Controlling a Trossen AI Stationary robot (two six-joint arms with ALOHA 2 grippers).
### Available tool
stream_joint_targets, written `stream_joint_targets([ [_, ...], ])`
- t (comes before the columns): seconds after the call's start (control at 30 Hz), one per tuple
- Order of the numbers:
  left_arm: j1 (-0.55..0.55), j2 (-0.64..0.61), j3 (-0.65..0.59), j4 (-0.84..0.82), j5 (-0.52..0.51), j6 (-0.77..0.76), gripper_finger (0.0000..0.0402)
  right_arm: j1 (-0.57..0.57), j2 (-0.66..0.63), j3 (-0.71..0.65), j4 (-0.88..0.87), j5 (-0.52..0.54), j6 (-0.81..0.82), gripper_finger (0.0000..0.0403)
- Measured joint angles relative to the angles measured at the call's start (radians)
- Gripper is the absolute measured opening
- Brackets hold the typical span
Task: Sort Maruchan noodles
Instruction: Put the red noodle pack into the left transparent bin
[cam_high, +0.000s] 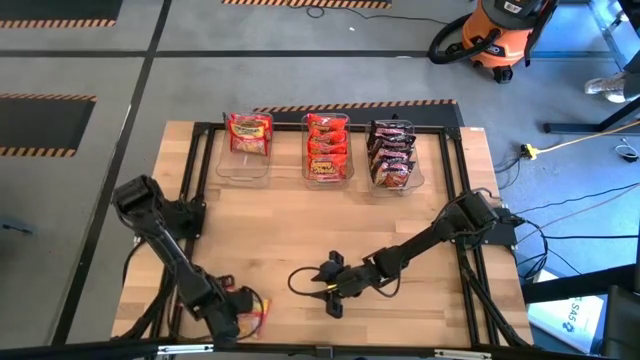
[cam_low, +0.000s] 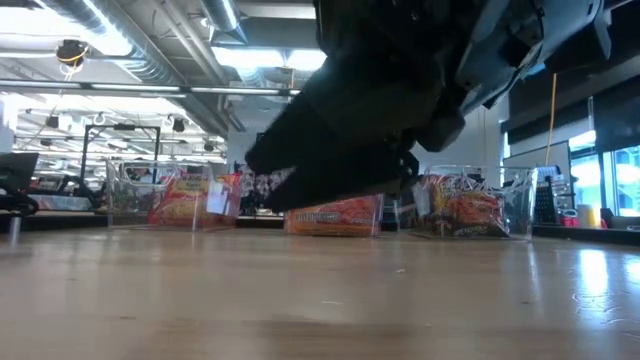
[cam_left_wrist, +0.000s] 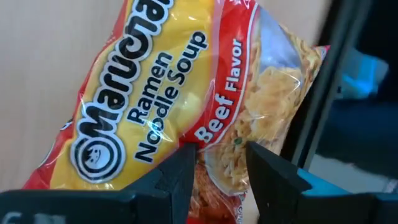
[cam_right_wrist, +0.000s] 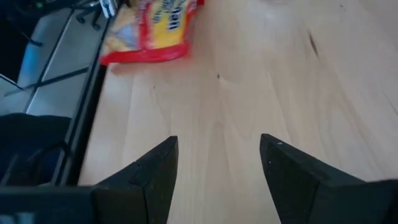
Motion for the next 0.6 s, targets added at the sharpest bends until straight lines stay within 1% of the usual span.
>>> stream_joint_targets([
  [0.1,0.016,0.027,0.003,0.018,-0.055,0.192,0.0140,0.000,0.000,0.000,-0.036,0.000,0.000,0.0209],
  [0.27,0.062,0.036,-0.001,0.069,-0.229,0.524,0.0140,-0.009,0.000,0.000,-0.039,-0.003,0.028,0.0209],
  [0.37,0.102,0.040,-0.003,0.130,-0.318,0.677,0.0140,-0.015,0.000,0.000,-0.038,-0.002,0.058,0.0209],
  [0.47,0.154,0.042,-0.004,0.162,-0.346,0.778,0.0140,-0.022,-0.004,0.000,-0.038,-0.013,0.093,0.0209],
  [0.53,0.194,0.038,-0.005,0.180,-0.355,0.811,0.0140,-0.035,-0.006,0.000,-0.038,-0.047,0.128,0.0209],
  [0.6,0.229,0.035,0.003,0.184,-0.368,0.822,0.0140,-0.054,-0.008,0.000,-0.049,-0.107,0.160,0.0209],
])
